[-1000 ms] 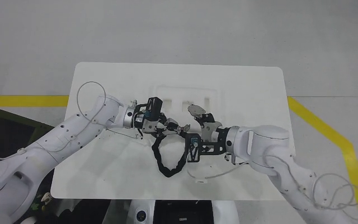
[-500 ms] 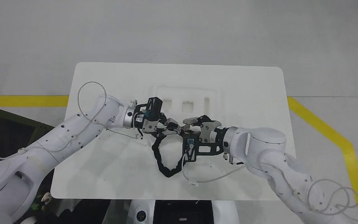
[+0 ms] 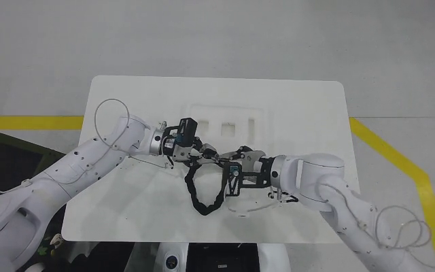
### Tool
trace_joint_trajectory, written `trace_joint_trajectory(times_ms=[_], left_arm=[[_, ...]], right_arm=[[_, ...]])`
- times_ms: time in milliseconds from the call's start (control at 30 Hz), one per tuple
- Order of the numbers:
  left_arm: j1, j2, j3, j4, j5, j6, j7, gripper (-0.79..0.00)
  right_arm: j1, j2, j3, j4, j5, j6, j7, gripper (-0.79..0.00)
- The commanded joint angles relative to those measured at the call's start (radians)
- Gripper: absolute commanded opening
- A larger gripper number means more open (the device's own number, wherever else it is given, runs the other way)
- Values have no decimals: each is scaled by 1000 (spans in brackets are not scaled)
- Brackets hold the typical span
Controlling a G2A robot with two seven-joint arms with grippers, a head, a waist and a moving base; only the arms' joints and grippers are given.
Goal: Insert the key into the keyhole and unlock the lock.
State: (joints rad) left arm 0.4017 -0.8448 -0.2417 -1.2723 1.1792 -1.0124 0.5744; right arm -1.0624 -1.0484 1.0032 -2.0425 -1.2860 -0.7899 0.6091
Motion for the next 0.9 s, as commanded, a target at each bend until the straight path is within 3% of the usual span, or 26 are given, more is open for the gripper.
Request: trace_joint_trajectory(times_ms=[0,167,433,467,500,700,867], left_arm=[[1,1,-2,-1,0,0,1,-785],[4,2,-7,-3,6,0,4,-785],[14,3,-18,-4,16,0,10,-785],[15,3,-20,-2,17,0,11,-785],[17,3,-22,1,19,0,11,-785],[26,12,-62,39,21,4,-12,-785],[48,37,-121,61,0,73,-145,-785]], right_arm=[[5,-2,9,20,106,16,19,-785],[13,-3,25,68,334,79,95,-785],[-1,-5,38,78,503,248,180,-785],[-4,-5,40,77,511,258,175,-560],[-8,-5,43,77,519,265,168,-15],[-48,2,79,41,535,283,151,0],[-116,13,147,7,539,314,117,0]])
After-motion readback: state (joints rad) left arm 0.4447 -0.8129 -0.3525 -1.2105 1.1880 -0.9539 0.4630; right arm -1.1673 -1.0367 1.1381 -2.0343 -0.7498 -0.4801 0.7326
